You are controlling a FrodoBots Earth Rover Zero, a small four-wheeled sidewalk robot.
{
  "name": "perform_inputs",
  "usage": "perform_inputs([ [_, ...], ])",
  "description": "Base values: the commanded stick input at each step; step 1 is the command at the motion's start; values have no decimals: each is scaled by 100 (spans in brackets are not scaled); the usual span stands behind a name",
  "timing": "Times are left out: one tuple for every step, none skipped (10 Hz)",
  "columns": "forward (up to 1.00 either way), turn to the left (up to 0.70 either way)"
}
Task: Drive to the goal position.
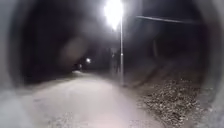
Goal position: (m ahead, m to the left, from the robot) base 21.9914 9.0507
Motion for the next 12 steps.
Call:
perform_inputs([
  [-70, 0],
  [-70, 0],
  [-70, 0],
  [-70, 0],
  [-70, 0],
  [-70, 0],
  [-70, 0],
  [-70, 0],
  [0, 0],
  [0, -9],
  [0, -48],
  [0, -70],
])
